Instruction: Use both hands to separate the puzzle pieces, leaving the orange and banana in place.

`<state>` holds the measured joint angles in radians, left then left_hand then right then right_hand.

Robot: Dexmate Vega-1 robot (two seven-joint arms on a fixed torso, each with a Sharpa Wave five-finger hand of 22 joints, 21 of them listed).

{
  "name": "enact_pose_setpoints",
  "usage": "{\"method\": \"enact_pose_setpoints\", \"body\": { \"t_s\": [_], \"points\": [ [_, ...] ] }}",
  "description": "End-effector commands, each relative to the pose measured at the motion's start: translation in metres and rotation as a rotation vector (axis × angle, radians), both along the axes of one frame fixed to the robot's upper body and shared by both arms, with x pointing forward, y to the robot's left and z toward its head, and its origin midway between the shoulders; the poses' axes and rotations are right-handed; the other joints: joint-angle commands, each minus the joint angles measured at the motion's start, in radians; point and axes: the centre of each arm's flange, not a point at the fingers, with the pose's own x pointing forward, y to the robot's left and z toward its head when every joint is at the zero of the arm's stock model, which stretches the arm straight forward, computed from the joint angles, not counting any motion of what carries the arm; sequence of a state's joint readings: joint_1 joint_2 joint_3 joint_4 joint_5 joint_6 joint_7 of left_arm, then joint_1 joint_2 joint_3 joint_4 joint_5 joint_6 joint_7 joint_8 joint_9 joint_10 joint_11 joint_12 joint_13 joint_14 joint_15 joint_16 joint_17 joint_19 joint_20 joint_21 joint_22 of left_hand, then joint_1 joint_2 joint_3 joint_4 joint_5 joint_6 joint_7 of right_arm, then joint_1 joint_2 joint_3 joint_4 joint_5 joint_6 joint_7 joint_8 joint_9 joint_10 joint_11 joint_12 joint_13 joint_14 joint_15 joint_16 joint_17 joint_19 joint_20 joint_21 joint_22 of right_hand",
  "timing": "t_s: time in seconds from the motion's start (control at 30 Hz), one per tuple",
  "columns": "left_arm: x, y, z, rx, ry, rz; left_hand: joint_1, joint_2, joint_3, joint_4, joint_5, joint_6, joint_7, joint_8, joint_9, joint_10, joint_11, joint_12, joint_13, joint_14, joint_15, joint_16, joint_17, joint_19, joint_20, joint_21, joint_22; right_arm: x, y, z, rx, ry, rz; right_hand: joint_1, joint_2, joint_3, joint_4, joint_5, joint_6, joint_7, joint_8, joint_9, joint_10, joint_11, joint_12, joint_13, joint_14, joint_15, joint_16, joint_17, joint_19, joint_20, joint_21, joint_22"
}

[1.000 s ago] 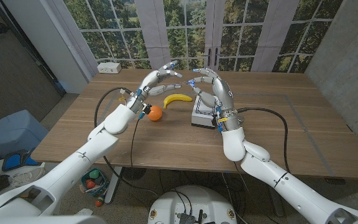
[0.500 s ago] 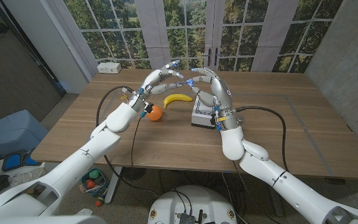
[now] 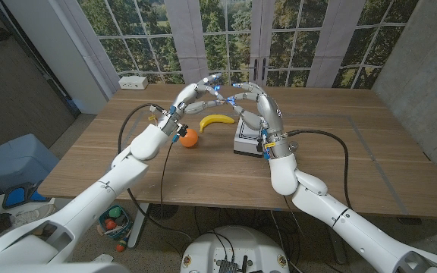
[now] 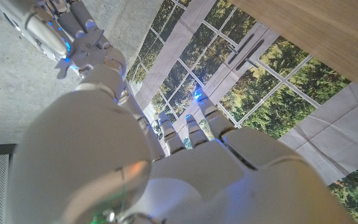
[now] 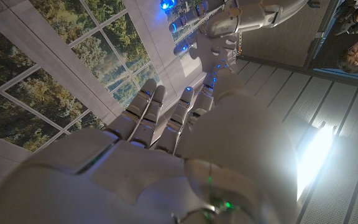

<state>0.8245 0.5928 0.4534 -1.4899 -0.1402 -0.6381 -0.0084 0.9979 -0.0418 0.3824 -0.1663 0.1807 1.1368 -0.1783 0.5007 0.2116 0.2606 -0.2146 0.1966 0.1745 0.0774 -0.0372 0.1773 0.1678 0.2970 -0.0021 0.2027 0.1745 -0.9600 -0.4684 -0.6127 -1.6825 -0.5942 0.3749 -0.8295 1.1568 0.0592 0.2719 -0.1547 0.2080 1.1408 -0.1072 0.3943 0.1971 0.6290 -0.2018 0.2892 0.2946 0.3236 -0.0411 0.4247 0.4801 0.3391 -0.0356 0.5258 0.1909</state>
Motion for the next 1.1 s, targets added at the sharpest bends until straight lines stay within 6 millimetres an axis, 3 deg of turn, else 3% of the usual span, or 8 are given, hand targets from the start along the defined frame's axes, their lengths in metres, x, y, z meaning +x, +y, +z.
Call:
{"method": "enact_pose_setpoints", "body": {
  "t_s": [0.03,0.17,0.23,0.37,1.1],
  "points": [
    [-0.004,0.000,-0.002,-0.030,-0.013,0.027,0.017,-0.001,-0.008,-0.003,-0.005,0.034,0.011,0.010,0.002,0.019,0.001,0.011,0.003,0.011,-0.050,0.007,-0.001,0.004,-0.007,-0.004,0.004,-0.002,-0.004,-0.002,-0.005,-0.006,-0.012,-0.009,-0.003,-0.004,0.002,0.000,0.001,0.004,0.000,0.003,0.008,-0.004,-0.002,0.006,0.006,-0.168,0.002,0.006,0.001,0.001,0.005,0.001],
    [-0.005,0.000,-0.003,-0.050,-0.016,0.041,0.024,-0.006,-0.011,-0.006,-0.004,0.045,0.025,0.011,-0.001,0.036,0.001,0.014,0.004,0.019,-0.052,0.009,-0.001,0.007,-0.010,-0.003,0.004,-0.004,-0.007,-0.002,-0.003,-0.001,-0.026,-0.011,0.005,-0.002,0.006,0.000,-0.019,0.000,-0.007,0.007,0.004,-0.003,-0.006,0.007,0.005,-0.166,0.000,0.006,-0.001,0.001,0.005,0.001],
    [-0.005,0.001,-0.004,-0.067,-0.014,0.047,0.030,-0.008,-0.012,-0.007,-0.003,0.049,0.033,0.010,-0.003,0.049,0.001,0.015,0.004,0.024,-0.056,0.010,0.000,0.011,-0.012,-0.001,0.004,-0.004,-0.008,-0.003,-0.004,-0.005,-0.033,-0.015,0.016,0.004,0.009,0.002,-0.032,0.023,-0.001,0.024,-0.010,-0.002,-0.014,0.009,0.001,-0.166,-0.013,-0.002,-0.004,0.002,0.006,0.001],
    [-0.006,0.001,-0.004,-0.080,-0.023,0.062,0.036,-0.009,-0.013,-0.008,-0.002,0.052,0.039,0.008,-0.006,0.065,0.001,0.018,0.005,0.028,-0.059,0.010,0.000,0.014,-0.015,-0.001,0.004,-0.005,-0.011,-0.004,-0.003,-0.010,-0.040,-0.013,0.021,0.010,0.007,0.003,-0.040,0.035,0.005,0.036,-0.017,-0.002,-0.019,0.011,-0.001,-0.167,-0.021,-0.007,-0.008,0.004,0.006,0.000],
    [-0.013,0.011,-0.005,-0.133,-0.067,0.185,0.052,-0.012,-0.018,-0.007,0.000,0.067,0.049,0.003,-0.013,0.101,-0.002,0.019,0.006,0.042,-0.068,0.010,0.000,0.019,-0.021,0.001,0.005,-0.001,-0.024,-0.003,0.015,-0.021,-0.099,-0.015,0.023,0.018,0.004,0.002,-0.041,0.023,0.022,0.058,-0.017,-0.002,-0.023,0.015,0.002,-0.167,-0.034,-0.015,-0.011,0.006,0.006,-0.001]
  ]
}}
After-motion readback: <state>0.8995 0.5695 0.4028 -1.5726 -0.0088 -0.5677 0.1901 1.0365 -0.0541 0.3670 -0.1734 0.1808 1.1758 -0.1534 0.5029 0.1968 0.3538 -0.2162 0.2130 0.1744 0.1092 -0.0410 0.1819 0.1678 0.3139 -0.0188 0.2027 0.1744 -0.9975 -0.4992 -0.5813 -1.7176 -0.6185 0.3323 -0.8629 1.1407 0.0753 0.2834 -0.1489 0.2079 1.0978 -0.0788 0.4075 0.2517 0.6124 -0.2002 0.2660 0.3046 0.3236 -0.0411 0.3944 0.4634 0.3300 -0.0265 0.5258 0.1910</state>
